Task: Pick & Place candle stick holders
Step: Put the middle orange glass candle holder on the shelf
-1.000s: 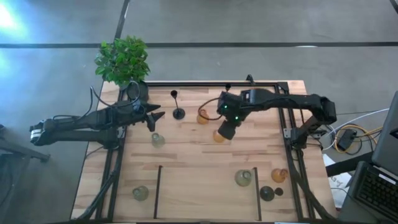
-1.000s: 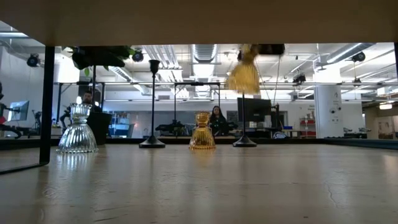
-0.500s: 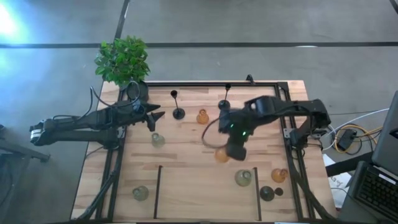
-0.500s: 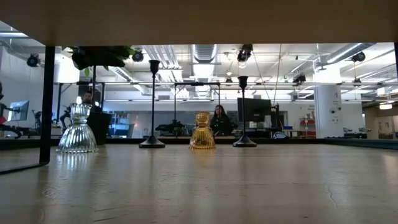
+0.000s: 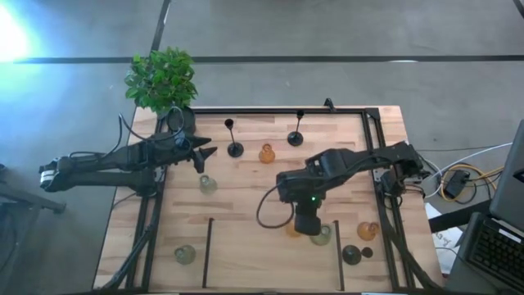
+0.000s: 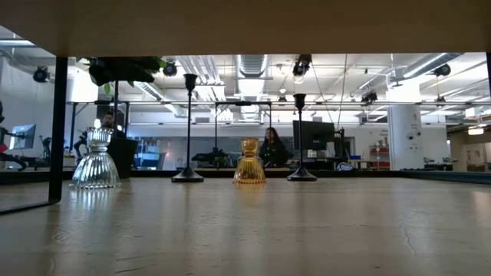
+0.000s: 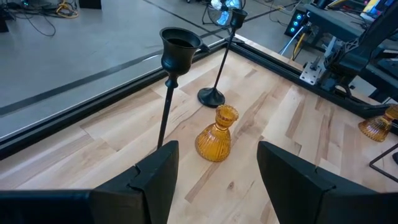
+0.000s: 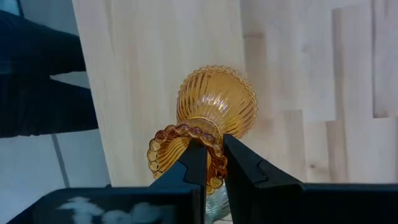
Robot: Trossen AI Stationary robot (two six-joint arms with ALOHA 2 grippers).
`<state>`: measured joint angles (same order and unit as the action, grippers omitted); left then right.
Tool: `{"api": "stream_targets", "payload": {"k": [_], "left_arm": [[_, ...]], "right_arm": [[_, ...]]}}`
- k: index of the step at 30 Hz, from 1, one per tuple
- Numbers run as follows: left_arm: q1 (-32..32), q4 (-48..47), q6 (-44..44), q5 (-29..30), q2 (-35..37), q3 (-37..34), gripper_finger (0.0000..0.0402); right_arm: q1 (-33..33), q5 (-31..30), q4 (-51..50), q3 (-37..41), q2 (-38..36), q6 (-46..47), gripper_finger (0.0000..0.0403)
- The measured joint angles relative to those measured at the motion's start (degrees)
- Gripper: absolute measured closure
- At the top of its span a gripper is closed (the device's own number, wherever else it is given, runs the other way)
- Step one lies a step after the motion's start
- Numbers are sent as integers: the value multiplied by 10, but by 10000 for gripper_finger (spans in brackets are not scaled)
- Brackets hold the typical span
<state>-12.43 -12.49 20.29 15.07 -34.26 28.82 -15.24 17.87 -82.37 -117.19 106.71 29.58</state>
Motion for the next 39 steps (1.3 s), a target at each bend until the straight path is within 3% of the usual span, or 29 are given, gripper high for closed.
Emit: {"api": "stream_targets", "payload": {"k": [39], "left_arm": [[0,0,-2,0,0,0,179]], "right_arm": [[-17,12,9,31,18,-17,381]]}}
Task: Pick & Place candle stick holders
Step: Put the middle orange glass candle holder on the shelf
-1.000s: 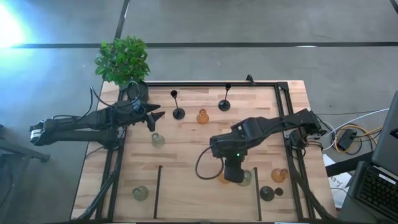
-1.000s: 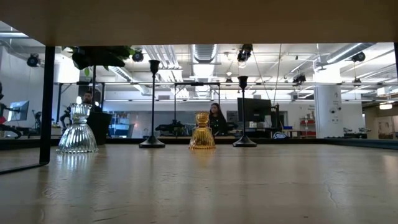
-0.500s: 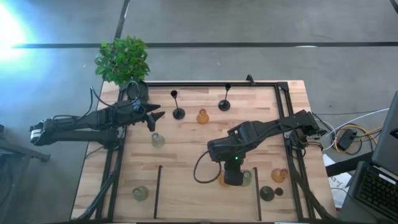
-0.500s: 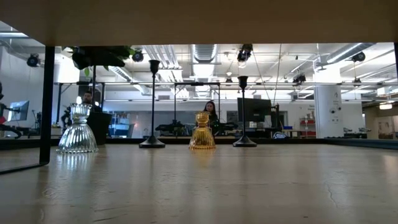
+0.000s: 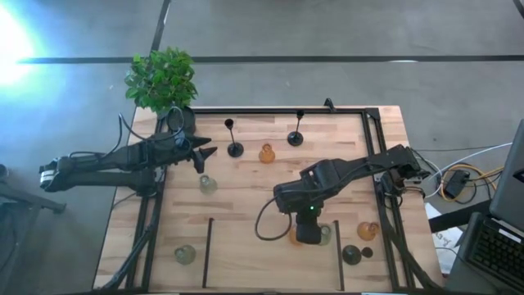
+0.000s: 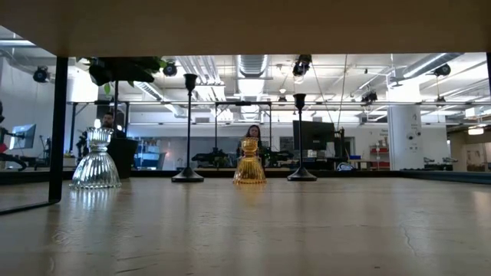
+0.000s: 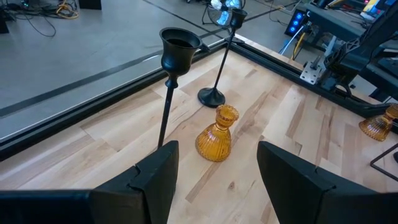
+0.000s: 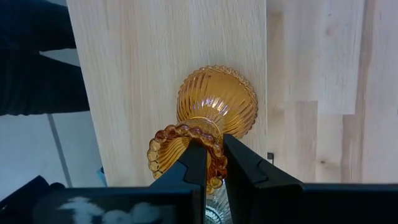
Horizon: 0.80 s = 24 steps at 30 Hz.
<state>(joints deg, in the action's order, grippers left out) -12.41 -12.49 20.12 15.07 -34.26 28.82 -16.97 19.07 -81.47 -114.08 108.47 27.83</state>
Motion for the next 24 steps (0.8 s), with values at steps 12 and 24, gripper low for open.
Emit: {"api": "stream_targets", "payload": {"k": [12,24], "left_arm": [[0,0,0,0,0,0,179],[0,0,-6,0,0,0,179]], "right_arm": [[1,-12,-3,2,0,5,321],[1,-10,-11,2,0,7,333]]}}
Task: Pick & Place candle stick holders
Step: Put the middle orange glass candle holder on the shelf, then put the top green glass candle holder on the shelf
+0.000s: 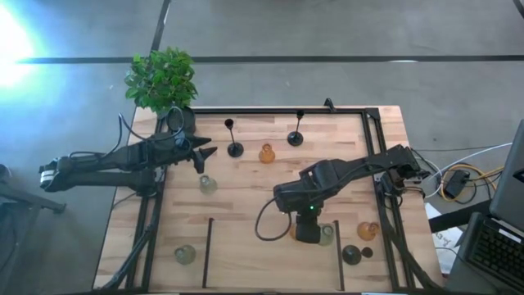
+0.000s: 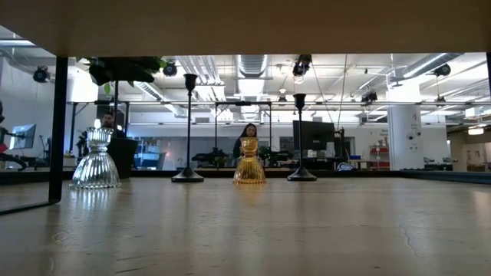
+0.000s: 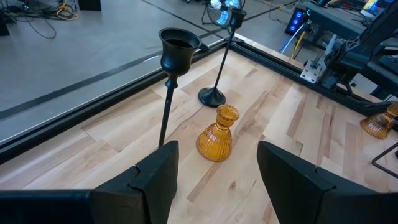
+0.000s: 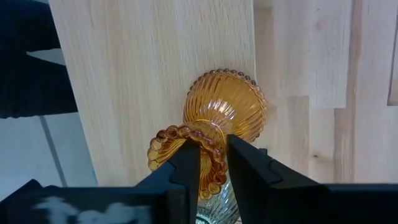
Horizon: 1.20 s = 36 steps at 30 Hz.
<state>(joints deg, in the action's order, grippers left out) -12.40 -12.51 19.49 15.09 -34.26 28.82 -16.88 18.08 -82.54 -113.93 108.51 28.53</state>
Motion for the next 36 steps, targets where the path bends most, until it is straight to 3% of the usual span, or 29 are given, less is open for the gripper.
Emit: {"api": "stream_targets", "payload": {"k": [16,31,36], "left_arm": [[0,0,0,0,0,0,179],[0,0,0,0,0,0,179],[0,-39,-29,-44,0,16,179]], "right_arm": [[0,11,-7,-6,1,4,312],[3,-5,-12,-125,1,11,273],[12,-100,-42,-199,0,8,277]]}}
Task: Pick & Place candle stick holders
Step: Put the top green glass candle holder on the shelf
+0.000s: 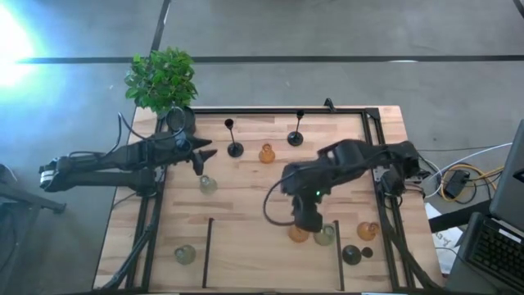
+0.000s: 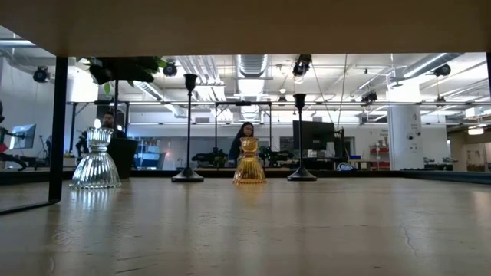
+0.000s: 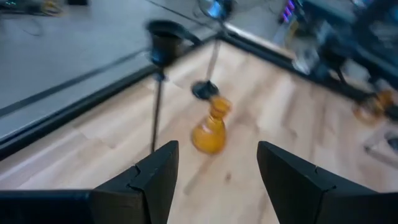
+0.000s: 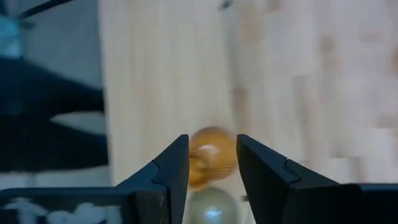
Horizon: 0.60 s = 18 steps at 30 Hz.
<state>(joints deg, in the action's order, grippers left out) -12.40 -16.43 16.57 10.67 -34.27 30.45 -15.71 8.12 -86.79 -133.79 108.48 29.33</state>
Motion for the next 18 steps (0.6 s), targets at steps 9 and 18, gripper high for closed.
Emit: {"api": "stream_targets", "payload": {"k": [9,18], "left_arm": [[1,-393,73,-27,-44,183,201],[1,-524,213,-76,-143,237,210]], "right_arm": [[44,-101,-31,8,-55,3,278],[112,-104,-32,11,-69,-53,282]]}}
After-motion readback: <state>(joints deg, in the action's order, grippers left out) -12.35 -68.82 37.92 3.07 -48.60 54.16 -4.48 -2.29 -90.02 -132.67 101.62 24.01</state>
